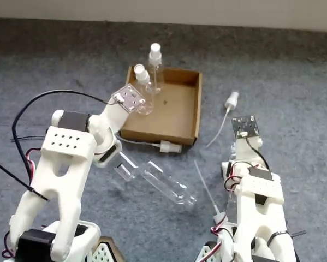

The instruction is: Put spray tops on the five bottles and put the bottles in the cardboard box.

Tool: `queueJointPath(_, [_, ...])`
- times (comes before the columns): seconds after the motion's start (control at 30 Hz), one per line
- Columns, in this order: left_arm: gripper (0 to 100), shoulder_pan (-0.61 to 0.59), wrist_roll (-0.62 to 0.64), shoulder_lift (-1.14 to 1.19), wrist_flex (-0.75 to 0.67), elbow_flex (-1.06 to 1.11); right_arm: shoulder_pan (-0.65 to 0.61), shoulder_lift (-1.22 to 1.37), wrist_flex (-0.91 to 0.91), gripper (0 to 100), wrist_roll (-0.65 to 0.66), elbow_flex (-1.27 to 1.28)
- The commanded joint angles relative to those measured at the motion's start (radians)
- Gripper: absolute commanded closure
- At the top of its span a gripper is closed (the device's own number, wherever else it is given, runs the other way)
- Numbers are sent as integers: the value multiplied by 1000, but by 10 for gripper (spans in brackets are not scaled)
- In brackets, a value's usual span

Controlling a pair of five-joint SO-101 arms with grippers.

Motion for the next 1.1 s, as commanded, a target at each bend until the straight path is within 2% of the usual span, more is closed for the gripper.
queueJointPath(0.0, [790, 67, -6, -41, 14, -16, -8, 7, -2, 995, -6, 25])
queueJointPath(0.13, [790, 136, -5, -61, 26, -16, -15, 7, -2, 995, -8, 27])
queueJointPath(0.37, [790, 246, 0, -225, 23, -68, -8, 7, -2, 995, -9, 27])
queueJointPath(0.47, [790, 260, 0, -226, 23, -77, -10, 12, -4, 995, -9, 27])
queueJointPath(0.57, [790, 262, 0, -165, 15, -71, -12, 16, -4, 995, -9, 27])
queueJointPath(0.73, [790, 268, 55, -30, -149, -88, -10, 16, -4, 995, -9, 27])
queueJointPath(0.83, [787, 314, 55, 59, -195, -139, -12, 16, -4, 995, -9, 27])
queueJointPath(1.07, [789, 447, -129, 289, -192, -232, -13, 16, -4, 995, -8, 27])
